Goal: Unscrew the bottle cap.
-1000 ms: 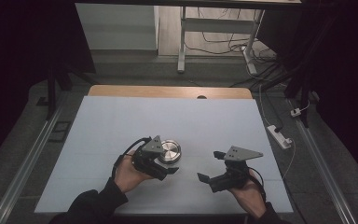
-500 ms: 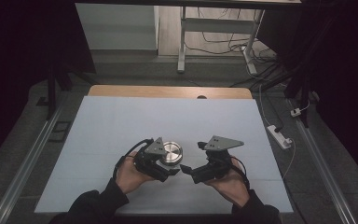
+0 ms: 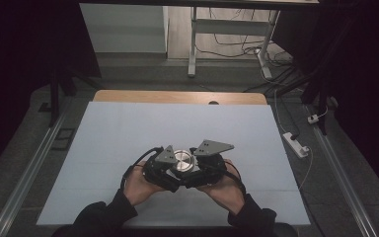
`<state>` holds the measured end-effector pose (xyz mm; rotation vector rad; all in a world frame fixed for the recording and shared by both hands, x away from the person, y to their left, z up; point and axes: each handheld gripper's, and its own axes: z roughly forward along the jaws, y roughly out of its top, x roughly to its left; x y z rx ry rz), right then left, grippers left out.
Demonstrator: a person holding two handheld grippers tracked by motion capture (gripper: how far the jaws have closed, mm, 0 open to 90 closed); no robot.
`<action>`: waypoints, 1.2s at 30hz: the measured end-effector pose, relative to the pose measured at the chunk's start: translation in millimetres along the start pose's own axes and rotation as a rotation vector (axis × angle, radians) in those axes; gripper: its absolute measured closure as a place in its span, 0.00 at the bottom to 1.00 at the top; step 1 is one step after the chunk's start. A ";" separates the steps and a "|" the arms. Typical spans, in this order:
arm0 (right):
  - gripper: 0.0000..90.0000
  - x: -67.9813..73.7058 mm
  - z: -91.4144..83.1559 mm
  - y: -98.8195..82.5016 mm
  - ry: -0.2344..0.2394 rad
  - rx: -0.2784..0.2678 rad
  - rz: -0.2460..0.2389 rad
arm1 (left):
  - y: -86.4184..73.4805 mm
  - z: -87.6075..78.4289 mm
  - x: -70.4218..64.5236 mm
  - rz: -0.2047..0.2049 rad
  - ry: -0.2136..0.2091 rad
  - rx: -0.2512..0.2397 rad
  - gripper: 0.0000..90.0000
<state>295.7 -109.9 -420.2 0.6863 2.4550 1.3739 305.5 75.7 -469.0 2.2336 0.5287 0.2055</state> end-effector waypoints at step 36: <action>0.07 -11.8 -10.4 11.5 0.113 -0.058 -0.081 | 3.7 -11.7 1.5 -0.004 -0.016 -0.023 0.17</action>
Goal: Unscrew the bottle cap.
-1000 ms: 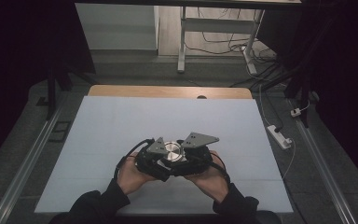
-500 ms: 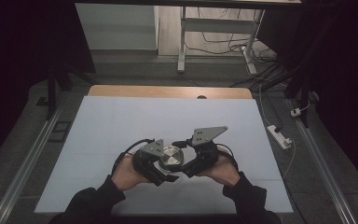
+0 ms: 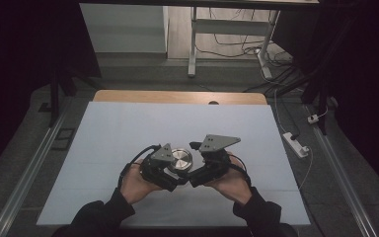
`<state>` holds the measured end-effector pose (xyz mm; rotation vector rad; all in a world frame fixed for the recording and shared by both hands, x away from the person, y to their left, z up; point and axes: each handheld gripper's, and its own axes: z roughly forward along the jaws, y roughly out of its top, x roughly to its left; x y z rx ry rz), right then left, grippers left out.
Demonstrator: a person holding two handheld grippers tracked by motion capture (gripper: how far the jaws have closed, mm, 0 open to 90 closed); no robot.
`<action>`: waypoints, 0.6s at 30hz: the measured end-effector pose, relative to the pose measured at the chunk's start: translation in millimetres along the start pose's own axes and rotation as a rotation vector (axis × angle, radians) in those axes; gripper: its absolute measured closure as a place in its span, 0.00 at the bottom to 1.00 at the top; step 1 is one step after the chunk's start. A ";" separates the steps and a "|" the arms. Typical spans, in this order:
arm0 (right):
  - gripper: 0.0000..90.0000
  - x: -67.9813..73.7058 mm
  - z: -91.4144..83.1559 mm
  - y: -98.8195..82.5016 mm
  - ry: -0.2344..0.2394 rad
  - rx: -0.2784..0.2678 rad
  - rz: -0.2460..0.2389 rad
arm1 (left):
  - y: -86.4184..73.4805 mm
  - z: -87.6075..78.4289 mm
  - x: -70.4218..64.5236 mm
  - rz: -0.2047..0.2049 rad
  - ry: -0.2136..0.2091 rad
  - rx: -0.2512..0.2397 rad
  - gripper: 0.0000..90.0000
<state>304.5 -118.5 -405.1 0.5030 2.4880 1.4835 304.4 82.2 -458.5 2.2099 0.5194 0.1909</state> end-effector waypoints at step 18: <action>0.22 -9.4 -2.7 -5.7 0.253 0.004 -0.069 | 4.3 -0.9 -7.8 0.131 -0.223 -0.002 0.17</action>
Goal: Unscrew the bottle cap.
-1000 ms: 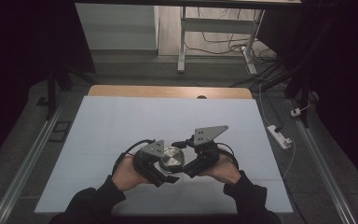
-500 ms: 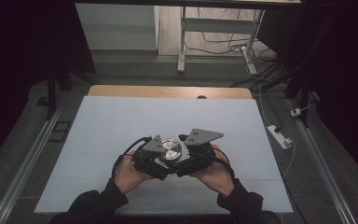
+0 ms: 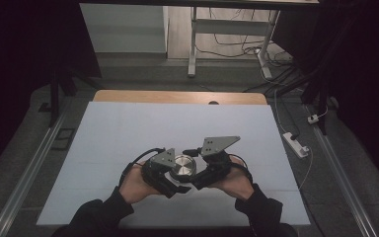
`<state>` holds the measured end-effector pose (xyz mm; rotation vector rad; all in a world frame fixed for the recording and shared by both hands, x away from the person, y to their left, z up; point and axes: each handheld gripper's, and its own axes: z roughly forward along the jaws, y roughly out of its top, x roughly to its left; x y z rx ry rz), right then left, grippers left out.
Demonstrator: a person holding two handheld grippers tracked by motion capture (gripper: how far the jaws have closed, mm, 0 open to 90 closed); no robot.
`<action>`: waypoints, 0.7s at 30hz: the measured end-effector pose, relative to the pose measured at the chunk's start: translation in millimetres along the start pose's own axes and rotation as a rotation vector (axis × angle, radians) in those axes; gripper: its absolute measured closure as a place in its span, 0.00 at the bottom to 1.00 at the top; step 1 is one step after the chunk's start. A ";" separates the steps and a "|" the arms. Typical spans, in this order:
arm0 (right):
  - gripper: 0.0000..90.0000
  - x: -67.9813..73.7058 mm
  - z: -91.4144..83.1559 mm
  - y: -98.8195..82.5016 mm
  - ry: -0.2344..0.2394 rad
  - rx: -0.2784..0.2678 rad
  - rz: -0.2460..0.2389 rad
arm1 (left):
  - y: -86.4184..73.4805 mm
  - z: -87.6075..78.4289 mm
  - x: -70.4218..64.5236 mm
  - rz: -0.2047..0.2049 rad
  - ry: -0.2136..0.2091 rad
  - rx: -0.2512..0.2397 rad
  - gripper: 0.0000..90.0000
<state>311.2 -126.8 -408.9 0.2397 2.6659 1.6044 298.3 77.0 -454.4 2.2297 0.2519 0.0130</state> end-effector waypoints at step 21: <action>0.13 19.5 -4.2 15.2 -0.254 -0.012 0.099 | 0.4 -5.8 3.3 -0.124 0.181 0.003 0.17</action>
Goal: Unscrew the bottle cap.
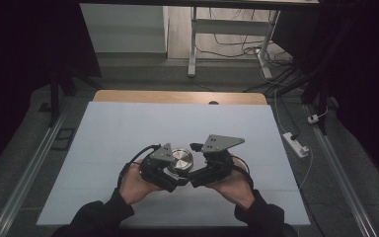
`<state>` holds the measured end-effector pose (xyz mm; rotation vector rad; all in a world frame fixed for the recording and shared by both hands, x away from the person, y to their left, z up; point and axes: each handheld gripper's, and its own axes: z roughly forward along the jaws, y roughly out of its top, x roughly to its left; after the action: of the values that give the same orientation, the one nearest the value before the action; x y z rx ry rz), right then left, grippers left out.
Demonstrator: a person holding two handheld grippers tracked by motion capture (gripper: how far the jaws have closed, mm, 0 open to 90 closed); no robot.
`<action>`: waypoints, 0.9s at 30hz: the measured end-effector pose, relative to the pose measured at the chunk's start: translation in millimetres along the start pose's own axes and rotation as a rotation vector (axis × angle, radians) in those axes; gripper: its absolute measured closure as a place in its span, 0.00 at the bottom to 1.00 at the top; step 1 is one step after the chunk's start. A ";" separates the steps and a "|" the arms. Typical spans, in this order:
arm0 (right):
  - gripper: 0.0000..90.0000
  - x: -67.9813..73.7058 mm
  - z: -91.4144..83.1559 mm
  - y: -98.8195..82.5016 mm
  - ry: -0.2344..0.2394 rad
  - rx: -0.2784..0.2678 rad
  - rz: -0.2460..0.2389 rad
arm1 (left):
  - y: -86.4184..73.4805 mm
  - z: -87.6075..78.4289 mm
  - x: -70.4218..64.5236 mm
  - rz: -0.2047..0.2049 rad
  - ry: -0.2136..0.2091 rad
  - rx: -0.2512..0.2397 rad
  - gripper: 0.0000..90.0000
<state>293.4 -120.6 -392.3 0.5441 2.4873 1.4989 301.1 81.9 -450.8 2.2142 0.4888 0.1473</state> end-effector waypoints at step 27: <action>0.17 -28.5 -1.1 -18.0 0.305 -0.066 -0.133 | 5.4 3.2 -11.1 0.101 -0.116 0.009 0.17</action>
<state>315.3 -140.6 -408.4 0.1427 2.6194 1.7142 293.3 72.1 -448.0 2.2421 0.3142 0.0696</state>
